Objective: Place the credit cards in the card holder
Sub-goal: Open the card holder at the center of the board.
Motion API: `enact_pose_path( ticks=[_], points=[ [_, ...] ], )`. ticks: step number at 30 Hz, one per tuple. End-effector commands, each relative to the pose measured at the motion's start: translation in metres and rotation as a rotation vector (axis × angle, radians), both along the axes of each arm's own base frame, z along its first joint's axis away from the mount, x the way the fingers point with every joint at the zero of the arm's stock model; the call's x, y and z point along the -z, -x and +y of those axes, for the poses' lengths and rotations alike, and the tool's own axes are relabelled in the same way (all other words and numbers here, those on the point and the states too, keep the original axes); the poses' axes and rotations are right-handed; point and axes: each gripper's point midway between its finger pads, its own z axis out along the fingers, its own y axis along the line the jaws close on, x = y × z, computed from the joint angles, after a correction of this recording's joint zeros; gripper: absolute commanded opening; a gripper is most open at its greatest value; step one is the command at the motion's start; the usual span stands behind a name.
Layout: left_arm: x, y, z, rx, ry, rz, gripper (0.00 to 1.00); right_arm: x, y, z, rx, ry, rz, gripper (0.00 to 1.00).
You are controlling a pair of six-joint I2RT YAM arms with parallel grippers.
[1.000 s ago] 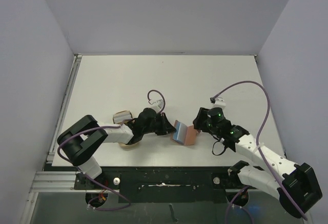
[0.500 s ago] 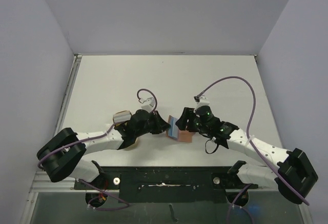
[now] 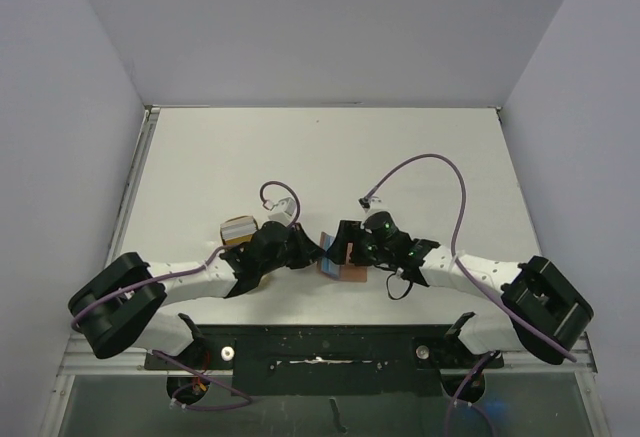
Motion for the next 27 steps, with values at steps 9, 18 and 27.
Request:
enact_pose_path(
  ticks=[9,18,27],
  points=[
    [-0.023,-0.005,0.0,-0.034,0.069,-0.046,0.0,0.006,0.001,0.015,-0.017,-0.027,-0.012,0.71],
    [-0.023,-0.002,0.002,-0.046,0.079,-0.029,0.0,0.019,0.002,0.007,0.004,0.015,0.006,0.69],
    [-0.012,-0.001,0.001,-0.04,0.056,-0.008,0.21,0.019,0.004,0.003,0.01,0.022,0.004,0.68]
  ],
)
